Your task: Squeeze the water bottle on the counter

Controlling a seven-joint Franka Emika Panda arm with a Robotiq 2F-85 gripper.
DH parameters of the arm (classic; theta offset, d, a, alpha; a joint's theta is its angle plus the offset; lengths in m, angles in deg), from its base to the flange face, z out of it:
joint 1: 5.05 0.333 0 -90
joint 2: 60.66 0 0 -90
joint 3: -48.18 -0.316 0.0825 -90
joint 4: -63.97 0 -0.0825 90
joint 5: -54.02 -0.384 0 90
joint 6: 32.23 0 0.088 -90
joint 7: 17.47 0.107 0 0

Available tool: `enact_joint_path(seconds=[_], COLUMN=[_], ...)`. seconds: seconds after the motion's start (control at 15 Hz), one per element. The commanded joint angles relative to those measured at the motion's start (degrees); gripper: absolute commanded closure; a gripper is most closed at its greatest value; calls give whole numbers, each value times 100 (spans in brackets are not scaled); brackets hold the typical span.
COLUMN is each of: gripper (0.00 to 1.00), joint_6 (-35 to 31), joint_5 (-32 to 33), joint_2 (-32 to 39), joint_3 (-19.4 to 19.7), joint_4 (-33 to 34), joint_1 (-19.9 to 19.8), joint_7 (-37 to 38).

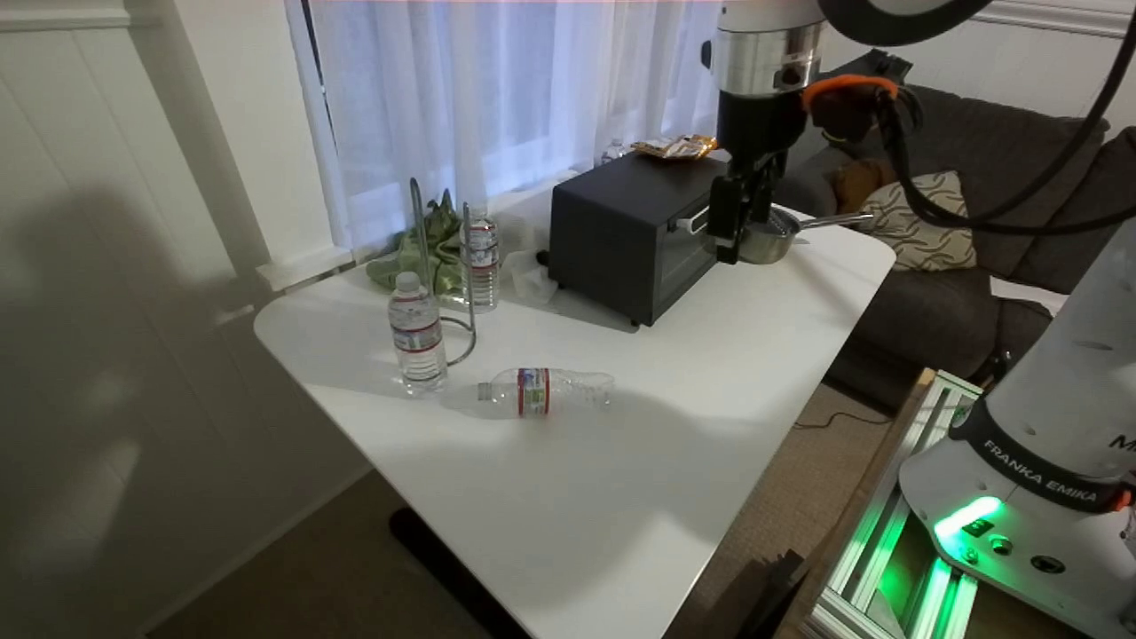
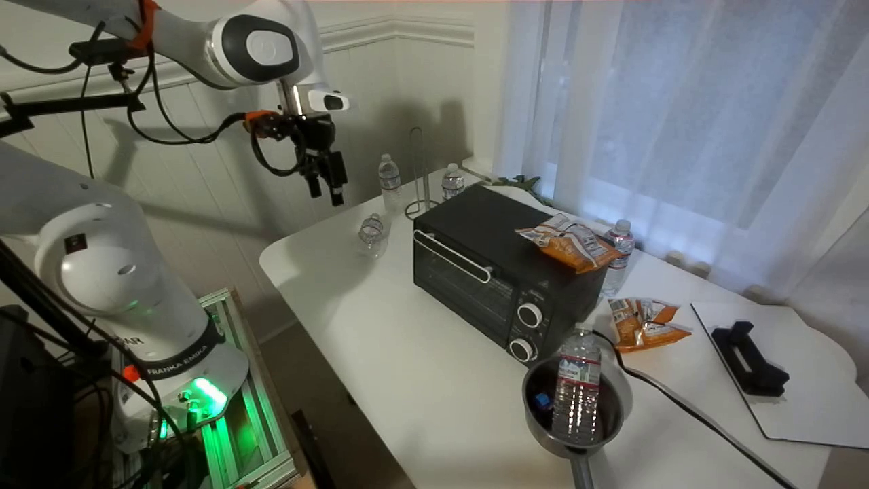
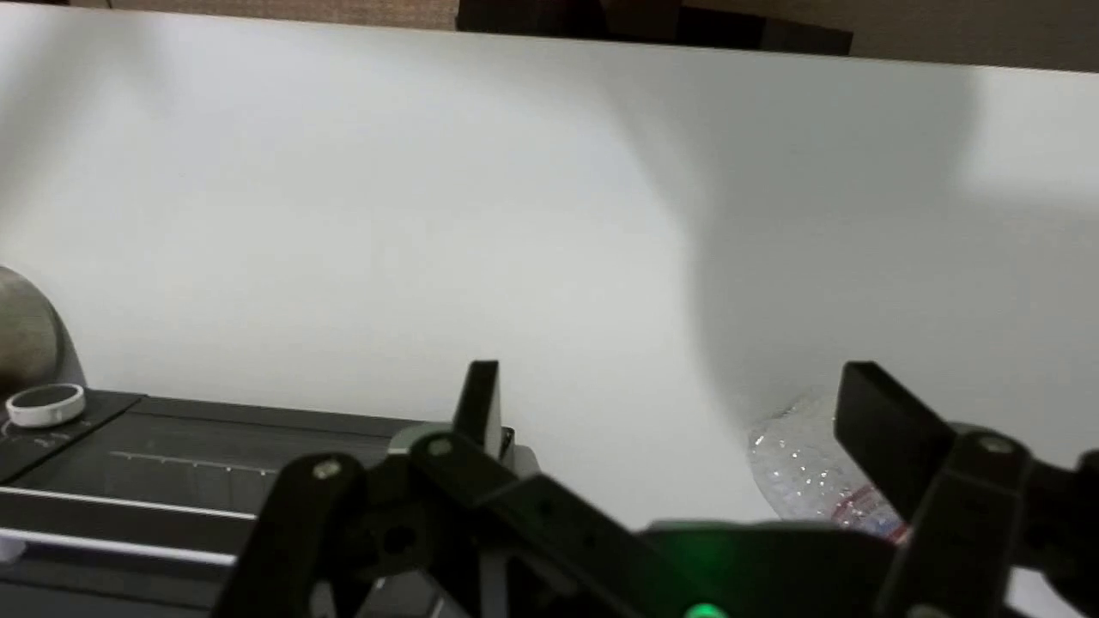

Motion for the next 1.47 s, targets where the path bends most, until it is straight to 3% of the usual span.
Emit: enact_joint_path(seconds=[0.0,0.27,0.47,0.8,0.87,1.0,1.4], gripper=[0,0,0,0,0,0,0], joint_6=[143,182,-264,-2238,-1753,-2178,-2181], joint_5=[270,666,1023,1568,1354,1387,1293], joint_2=[921,1982,2748,3710,3388,3669,3936], joint_3=[-254,-488,-423,-198,-165,-105,-85], joint_4=[861,1661,2042,2176,2032,2087,2277], joint_1=[286,430,501,640,681,709,723], joint_7=[57,207,185,-343,-140,-302,-639])
